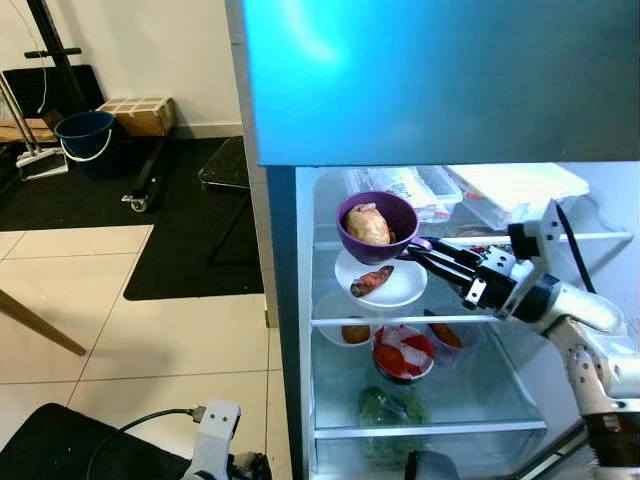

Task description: Restocking fridge

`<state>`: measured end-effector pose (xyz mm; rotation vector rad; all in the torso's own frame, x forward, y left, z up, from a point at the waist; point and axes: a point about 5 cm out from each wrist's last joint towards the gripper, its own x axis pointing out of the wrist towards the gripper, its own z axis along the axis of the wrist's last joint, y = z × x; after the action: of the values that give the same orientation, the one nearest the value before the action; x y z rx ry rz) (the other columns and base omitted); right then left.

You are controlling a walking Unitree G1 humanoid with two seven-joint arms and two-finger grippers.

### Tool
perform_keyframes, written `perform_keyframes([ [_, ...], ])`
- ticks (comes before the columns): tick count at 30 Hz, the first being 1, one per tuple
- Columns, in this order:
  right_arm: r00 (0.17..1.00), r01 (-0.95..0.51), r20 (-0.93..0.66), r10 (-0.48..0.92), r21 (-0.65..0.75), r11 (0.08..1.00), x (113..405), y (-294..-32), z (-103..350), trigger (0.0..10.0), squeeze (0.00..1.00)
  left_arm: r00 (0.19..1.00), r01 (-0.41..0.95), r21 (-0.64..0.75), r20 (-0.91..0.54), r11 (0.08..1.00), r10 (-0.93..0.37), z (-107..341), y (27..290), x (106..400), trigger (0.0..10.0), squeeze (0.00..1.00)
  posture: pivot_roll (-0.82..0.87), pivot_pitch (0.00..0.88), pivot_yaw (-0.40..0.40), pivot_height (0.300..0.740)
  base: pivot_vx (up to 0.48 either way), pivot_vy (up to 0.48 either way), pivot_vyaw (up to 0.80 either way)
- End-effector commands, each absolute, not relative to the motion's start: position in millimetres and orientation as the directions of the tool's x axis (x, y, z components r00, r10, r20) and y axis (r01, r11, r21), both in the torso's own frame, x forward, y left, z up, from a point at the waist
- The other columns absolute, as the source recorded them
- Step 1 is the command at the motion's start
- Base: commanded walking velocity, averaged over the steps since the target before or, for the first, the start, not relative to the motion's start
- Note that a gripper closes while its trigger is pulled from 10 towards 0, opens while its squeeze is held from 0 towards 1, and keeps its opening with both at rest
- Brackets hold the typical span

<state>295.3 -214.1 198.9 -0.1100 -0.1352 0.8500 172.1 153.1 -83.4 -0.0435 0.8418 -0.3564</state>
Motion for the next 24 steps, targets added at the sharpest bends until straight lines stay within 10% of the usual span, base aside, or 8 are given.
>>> perform_keyframes([
  [1,0.697,-0.705,0.037,0.717,-0.149,0.693,303,-214,192,10.0,0.0,0.505,0.278,-0.225,-0.793,0.934,-0.342,-98,147,141,10.0,0.0,-0.01,0.0,-0.008,0.475,0.0,0.0,0.0],
  [24,0.863,-0.506,-0.089,0.498,-0.161,0.848,329,-234,185,10.0,0.0,0.504,0.272,-0.227,-0.794,0.935,-0.339,-99,147,140,10.0,0.0,-0.01,0.0,-0.006,0.475,0.0,0.0,0.0],
])
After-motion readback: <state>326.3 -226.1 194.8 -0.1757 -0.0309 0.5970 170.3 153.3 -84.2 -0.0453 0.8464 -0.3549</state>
